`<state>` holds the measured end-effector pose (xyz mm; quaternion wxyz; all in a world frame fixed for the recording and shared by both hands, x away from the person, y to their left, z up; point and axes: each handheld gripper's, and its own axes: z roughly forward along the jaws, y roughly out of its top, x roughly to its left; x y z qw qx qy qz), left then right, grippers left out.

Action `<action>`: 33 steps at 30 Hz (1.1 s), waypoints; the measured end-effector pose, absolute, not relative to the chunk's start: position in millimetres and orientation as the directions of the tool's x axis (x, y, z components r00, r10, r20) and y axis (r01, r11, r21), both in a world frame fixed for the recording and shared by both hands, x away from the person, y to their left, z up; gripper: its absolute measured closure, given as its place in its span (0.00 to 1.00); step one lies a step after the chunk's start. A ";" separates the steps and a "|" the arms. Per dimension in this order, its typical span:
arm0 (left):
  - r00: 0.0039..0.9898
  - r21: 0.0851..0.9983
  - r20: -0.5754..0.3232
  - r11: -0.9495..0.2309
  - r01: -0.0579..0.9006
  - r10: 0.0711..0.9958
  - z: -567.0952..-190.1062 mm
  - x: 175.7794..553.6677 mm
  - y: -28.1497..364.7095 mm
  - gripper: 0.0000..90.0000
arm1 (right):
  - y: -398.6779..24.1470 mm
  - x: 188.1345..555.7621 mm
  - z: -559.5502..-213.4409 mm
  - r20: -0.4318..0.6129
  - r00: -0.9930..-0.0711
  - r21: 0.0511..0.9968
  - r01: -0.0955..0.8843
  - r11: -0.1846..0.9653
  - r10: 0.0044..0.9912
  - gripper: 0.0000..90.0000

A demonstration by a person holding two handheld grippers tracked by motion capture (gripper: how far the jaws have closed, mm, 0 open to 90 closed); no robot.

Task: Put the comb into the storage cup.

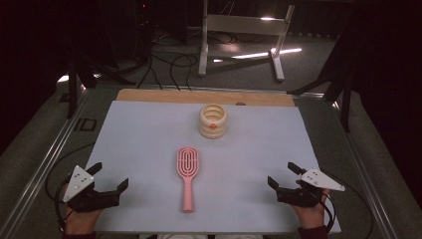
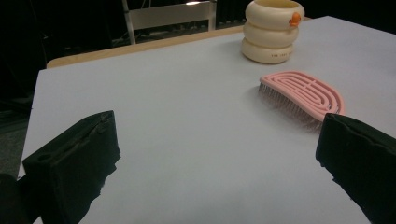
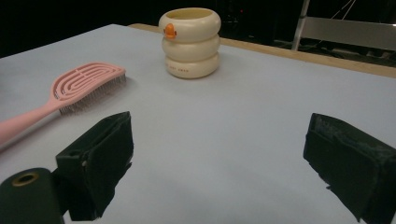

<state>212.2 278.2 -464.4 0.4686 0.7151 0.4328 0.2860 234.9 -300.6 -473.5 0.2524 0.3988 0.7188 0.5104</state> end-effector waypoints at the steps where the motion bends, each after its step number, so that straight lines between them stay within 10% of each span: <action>1: 0.461 0.917 0.005 -0.188 0.351 0.887 -464.5 212.4 278.2 0.00 | -300.4 234.6 -473.8 0.045 -0.552 0.935 0.317 0.160 0.833 0.09; 33: 0.513 0.941 0.008 -0.179 0.286 0.858 -453.9 220.1 252.4 0.00 | -293.9 236.8 -478.6 0.028 -0.557 0.932 0.315 0.180 0.830 0.09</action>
